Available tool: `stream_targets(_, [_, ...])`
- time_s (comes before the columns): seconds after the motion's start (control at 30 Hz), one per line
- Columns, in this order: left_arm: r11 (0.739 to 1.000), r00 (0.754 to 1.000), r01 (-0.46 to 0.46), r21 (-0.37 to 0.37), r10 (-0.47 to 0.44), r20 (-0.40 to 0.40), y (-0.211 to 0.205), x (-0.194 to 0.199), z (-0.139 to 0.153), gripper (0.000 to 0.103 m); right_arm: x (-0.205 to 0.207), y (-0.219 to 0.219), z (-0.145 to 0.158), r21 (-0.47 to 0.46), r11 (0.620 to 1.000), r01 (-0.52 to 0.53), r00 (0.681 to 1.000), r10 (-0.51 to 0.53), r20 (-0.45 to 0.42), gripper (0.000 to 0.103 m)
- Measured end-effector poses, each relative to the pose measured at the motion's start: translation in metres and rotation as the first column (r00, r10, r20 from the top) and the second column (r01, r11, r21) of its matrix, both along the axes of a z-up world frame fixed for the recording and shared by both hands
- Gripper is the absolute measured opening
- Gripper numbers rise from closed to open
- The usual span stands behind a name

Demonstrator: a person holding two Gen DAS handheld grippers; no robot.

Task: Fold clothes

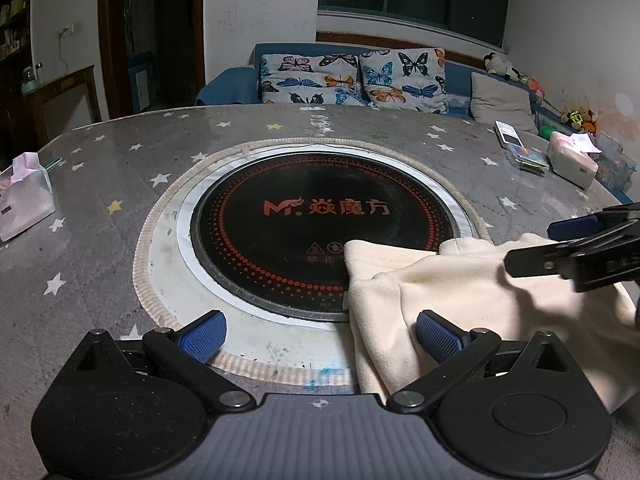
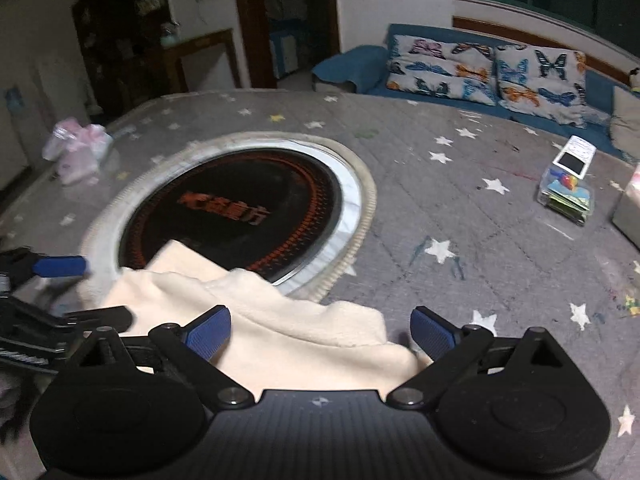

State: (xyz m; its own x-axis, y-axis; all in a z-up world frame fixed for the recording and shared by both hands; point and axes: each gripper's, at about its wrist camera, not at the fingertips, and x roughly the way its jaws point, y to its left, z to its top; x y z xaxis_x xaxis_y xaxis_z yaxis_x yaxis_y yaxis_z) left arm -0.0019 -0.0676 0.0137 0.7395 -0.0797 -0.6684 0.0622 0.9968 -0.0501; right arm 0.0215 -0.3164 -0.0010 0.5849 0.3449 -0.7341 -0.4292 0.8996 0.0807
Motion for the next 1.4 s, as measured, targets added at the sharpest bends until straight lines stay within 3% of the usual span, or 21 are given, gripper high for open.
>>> stream_targets(0.17, [1.0,1.0,0.002,-0.006,-0.002,-0.002,0.001,0.0,-0.001,0.103,0.007,0.003,-0.01,-0.04,0.998,0.042,0.999,-0.042,-0.016,0.099])
stream_targets(0.43, [1.0,0.999,0.019,0.012,-0.019,0.029,-0.004,0.001,0.011,0.103,-0.004,-0.007,0.009,-0.065,0.996,0.058,0.997,-0.055,0.053,0.095])
stream_targets(0.73, [0.993,0.994,0.094,0.072,-0.098,0.048,-0.038,0.027,0.019,0.103,-0.006,-0.025,0.01,-0.128,0.986,0.108,0.991,-0.097,0.093,0.094])
stream_targets(0.9, [0.986,0.992,0.124,0.109,-0.127,0.026,-0.053,0.043,0.011,0.103,-0.006,-0.024,0.001,-0.175,0.979,0.107,0.989,-0.087,0.118,0.094])
stream_targets(1.03, [0.981,0.99,0.139,0.136,-0.138,-0.015,-0.059,0.052,0.003,0.103,-0.003,-0.026,0.0,-0.16,0.981,0.109,0.989,-0.091,0.118,0.094])
stream_targets(1.23, [0.979,0.989,0.147,0.141,-0.143,-0.032,-0.059,0.055,0.001,0.103,-0.013,-0.032,0.014,-0.18,0.978,0.109,0.986,-0.084,0.141,0.094])
stream_targets(1.4, [0.98,0.989,0.145,0.139,-0.139,-0.049,-0.06,0.058,0.001,0.103,-0.007,-0.036,0.002,-0.208,0.969,0.131,0.987,-0.108,0.116,0.095])
